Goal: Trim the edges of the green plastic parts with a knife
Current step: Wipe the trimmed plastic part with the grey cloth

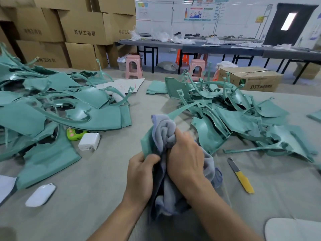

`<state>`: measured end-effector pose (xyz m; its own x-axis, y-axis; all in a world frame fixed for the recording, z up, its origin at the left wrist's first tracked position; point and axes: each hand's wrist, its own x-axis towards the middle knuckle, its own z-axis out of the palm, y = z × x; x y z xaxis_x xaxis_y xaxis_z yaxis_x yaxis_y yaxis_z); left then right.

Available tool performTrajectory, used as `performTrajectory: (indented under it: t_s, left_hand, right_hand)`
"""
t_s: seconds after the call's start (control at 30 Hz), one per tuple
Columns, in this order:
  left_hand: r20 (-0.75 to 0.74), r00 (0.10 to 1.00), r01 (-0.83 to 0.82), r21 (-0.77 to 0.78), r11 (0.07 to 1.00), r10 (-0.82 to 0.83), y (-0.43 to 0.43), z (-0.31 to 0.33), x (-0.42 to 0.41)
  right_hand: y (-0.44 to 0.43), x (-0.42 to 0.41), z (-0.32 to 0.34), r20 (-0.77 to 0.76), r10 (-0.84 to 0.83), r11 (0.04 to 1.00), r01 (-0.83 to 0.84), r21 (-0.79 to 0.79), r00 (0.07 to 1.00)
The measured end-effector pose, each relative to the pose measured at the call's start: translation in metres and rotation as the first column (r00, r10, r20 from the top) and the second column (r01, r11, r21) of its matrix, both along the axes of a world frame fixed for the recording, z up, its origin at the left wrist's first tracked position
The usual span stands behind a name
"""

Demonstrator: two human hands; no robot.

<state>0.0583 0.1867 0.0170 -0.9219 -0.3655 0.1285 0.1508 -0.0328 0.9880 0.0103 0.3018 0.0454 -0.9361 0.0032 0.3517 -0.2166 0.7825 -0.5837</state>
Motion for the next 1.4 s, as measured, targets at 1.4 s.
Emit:
performTrajectory:
  t_s: [1.4]
  left_hand:
    - [-0.125, 0.992, -0.038, -0.292, 0.956, 0.001, 0.005, 0.011, -0.001]
  right_hand:
    - [0.006, -0.001, 0.033, 0.007, 0.343, 0.861, -0.312, -0.402, 0.939]
